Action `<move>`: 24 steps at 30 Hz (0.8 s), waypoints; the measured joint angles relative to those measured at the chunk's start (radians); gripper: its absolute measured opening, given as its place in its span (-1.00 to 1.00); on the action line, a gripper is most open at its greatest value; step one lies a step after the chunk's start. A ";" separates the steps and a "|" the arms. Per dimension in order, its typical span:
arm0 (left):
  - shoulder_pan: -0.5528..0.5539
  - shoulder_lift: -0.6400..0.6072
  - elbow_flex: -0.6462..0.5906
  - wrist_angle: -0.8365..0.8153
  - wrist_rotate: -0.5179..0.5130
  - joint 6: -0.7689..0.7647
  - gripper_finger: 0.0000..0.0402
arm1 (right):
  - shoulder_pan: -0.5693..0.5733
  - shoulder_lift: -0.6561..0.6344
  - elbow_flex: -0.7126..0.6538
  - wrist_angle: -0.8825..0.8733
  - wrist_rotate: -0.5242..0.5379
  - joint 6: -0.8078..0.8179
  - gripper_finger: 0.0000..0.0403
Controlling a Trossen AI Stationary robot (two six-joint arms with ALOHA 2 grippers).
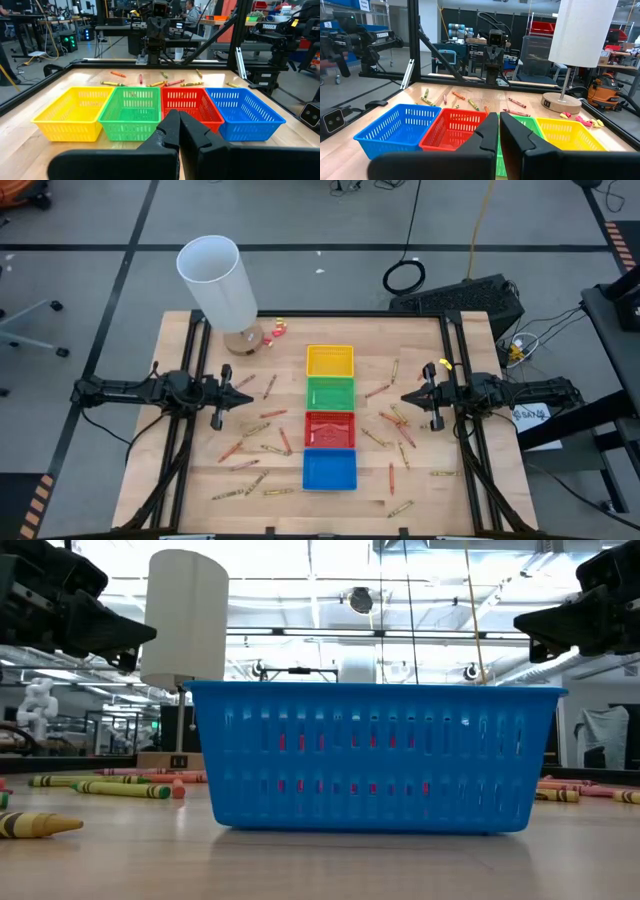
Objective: Sort crayons
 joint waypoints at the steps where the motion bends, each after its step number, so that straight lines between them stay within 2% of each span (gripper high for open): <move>1: 0.000 0.000 0.000 0.000 0.000 0.000 -1.00 | 0.000 0.000 0.000 0.000 0.000 0.000 -0.98; 24: 0.000 0.000 0.000 0.022 -0.015 0.001 -1.00 | 0.000 0.000 0.000 0.000 0.000 0.000 -0.98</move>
